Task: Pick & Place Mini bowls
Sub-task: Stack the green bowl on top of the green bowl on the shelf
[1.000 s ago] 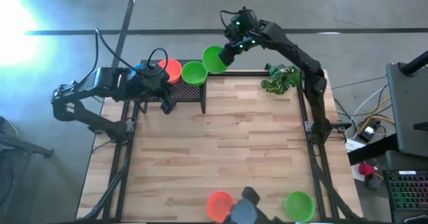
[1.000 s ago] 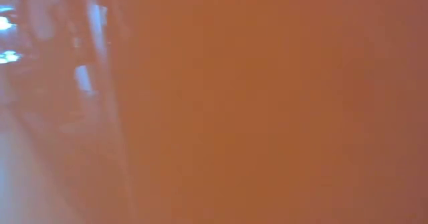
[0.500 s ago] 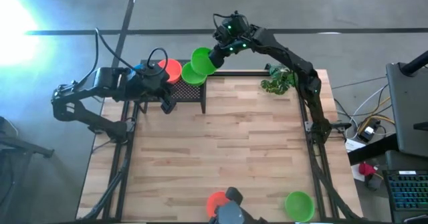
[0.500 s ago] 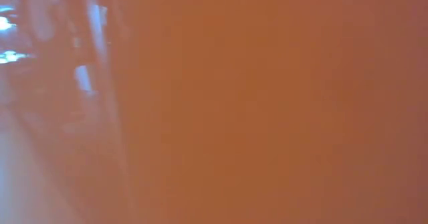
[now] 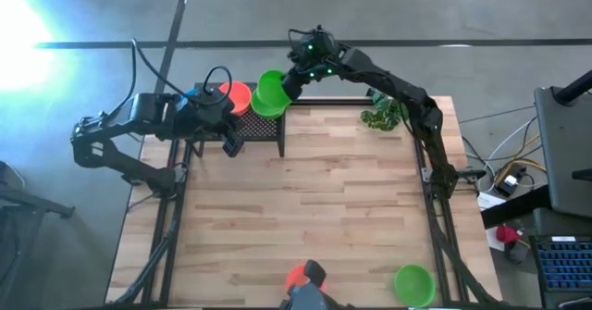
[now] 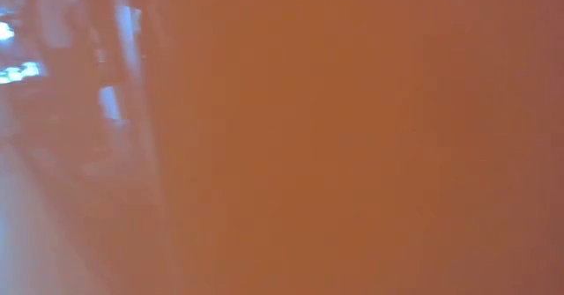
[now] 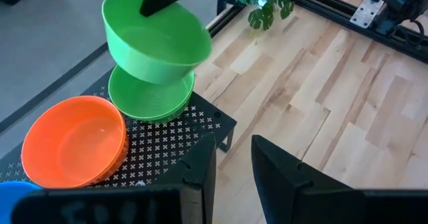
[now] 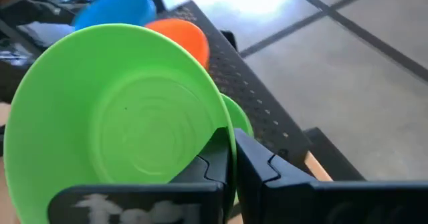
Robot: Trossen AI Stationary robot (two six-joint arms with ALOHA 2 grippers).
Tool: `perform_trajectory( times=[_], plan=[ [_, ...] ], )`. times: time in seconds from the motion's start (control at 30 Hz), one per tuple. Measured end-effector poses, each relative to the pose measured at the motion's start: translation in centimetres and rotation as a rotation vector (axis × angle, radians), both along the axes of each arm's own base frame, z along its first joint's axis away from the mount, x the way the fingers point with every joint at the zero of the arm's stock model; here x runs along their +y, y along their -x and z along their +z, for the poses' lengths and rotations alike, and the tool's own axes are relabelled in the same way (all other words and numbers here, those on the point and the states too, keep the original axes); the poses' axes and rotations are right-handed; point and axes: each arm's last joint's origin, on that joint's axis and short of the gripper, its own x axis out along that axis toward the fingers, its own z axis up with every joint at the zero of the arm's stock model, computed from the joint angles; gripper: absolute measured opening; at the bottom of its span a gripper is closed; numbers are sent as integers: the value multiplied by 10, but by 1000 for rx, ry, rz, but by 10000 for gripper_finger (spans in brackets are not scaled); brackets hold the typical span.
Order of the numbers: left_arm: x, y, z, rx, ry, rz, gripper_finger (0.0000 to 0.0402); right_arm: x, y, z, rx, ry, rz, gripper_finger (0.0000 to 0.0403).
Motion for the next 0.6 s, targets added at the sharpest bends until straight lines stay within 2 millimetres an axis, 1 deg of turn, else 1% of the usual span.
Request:
perform_trajectory(
  times=[0.17, 0.37, 0.6],
  plan=[
    [0, 0, 0, -2, 0, 1, 89, -3, -2, -8, 21, 23, -56, 8],
    [0, 0, 0, -3, 0, 1, 89, -3, -3, -11, 19, 26, -57, 8],
    [0, 0, 0, -3, -1, 0, 89, -3, -6, -25, 29, 17, -56, 8]
  ],
)
